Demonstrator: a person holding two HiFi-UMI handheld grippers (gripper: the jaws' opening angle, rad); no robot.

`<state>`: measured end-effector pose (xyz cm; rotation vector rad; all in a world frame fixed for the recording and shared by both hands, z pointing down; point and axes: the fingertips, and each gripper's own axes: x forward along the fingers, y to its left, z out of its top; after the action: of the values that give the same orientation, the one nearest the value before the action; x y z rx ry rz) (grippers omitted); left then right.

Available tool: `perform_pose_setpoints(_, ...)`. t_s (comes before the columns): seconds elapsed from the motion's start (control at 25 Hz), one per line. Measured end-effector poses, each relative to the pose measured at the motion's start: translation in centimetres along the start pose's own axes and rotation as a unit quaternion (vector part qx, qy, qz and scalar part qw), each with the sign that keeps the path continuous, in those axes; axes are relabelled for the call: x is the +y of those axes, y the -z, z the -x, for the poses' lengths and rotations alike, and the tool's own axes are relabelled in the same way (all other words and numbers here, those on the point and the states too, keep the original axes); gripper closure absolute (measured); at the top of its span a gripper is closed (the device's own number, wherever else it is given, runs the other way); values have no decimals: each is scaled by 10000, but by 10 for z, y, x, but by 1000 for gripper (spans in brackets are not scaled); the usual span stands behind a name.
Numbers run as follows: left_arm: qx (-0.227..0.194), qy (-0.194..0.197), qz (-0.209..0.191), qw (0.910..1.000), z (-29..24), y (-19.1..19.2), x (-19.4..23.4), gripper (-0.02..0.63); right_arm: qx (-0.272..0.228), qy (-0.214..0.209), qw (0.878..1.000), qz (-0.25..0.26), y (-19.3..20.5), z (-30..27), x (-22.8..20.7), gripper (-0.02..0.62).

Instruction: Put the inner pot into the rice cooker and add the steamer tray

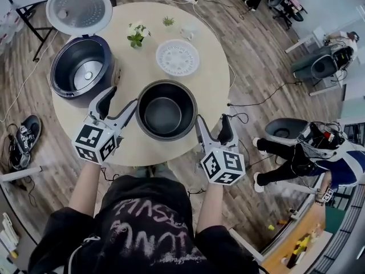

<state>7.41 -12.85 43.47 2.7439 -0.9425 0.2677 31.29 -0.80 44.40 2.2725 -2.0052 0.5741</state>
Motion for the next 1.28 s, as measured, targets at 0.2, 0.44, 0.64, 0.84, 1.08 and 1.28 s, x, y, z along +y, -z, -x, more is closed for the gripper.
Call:
perform_pose_setpoints(0.2,251,-179,187,9993,-13,19,5,302,413,-149,9990,-111,18,-21,-9,206)
perform_pose_setpoints(0.44,737,-375,238,9963,-27,47,9,302,838,-229,9961,-180,43,-44,-13,206)
perform_pose_setpoints(0.64,1012,-495,367,9930,-34,65,16,302,1183,-288,9924,-192,61,-60,-14,206)
perform_pose_setpoints(0.84,1410,-665,401,9870,-38,91,22,302,1481,-354,9881,-225,84,-68,-14,207)
perform_pose_setpoints(1.08,1709,-758,466,9813,-42,116,22,302,1823,-443,9817,-316,109,-75,-17,207)
perform_pose_setpoints(1.28,1922,-791,544,9767,-44,131,21,302,2084,-455,9763,-368,124,-80,-16,221)
